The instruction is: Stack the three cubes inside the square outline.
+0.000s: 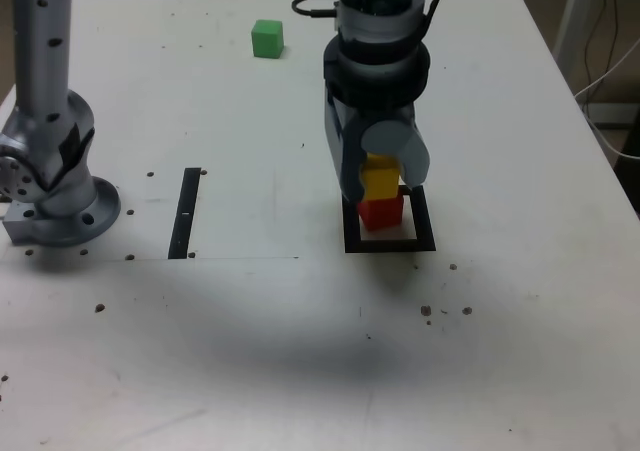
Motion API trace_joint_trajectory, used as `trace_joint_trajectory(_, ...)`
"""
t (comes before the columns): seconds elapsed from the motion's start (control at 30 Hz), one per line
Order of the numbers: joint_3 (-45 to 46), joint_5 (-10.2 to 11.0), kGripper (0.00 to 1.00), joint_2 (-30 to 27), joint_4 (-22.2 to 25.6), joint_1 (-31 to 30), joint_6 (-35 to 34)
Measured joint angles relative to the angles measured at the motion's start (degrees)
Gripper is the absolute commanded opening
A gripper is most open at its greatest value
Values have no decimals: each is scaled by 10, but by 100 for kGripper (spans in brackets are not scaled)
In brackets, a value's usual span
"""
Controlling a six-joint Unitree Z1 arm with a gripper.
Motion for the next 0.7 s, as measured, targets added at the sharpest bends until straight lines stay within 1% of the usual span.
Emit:
trace_joint_trajectory(0.23,-4,1,27,11,-6,7,2)
trace_joint_trajectory(0.33,-4,3,31,12,-9,14,6)
trace_joint_trajectory(0.4,-2,5,36,12,-10,20,6)
trace_joint_trajectory(0.53,1,7,42,12,-10,27,7)
trace_joint_trajectory(0.7,1,5,47,8,-10,32,8)
